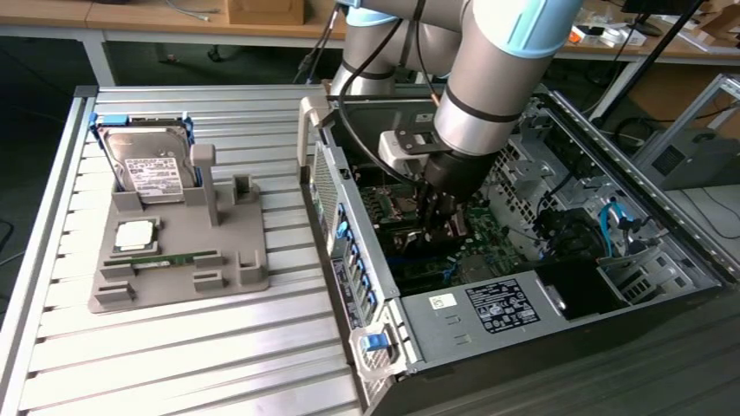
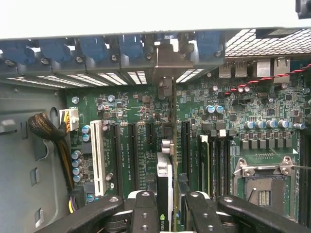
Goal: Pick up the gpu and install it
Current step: 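Insert the gpu into the slot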
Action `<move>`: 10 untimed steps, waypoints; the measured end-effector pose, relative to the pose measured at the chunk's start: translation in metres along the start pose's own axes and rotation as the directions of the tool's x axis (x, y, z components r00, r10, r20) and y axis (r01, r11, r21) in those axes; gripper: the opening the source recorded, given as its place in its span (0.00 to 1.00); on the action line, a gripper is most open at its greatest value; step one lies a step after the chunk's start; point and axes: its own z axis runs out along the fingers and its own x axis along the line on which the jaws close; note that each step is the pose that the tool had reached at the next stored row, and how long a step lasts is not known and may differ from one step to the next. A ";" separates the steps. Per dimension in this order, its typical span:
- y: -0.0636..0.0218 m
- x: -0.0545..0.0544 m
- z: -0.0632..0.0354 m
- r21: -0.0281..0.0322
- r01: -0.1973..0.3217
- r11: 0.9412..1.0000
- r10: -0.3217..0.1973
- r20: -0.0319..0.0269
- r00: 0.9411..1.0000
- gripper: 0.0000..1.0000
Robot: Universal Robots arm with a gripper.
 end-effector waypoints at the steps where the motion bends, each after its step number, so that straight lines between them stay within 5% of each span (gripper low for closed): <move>1: 0.0000 0.000 0.0001 0.000 0.000 1.000 0.000 0.000 1.000 0.27; 6: 0.0011 0.000 0.0004 0.000 -0.002 1.000 0.002 0.001 1.000 0.27; 10: 0.0035 0.000 0.0003 0.000 -0.001 1.000 0.001 0.010 1.000 0.27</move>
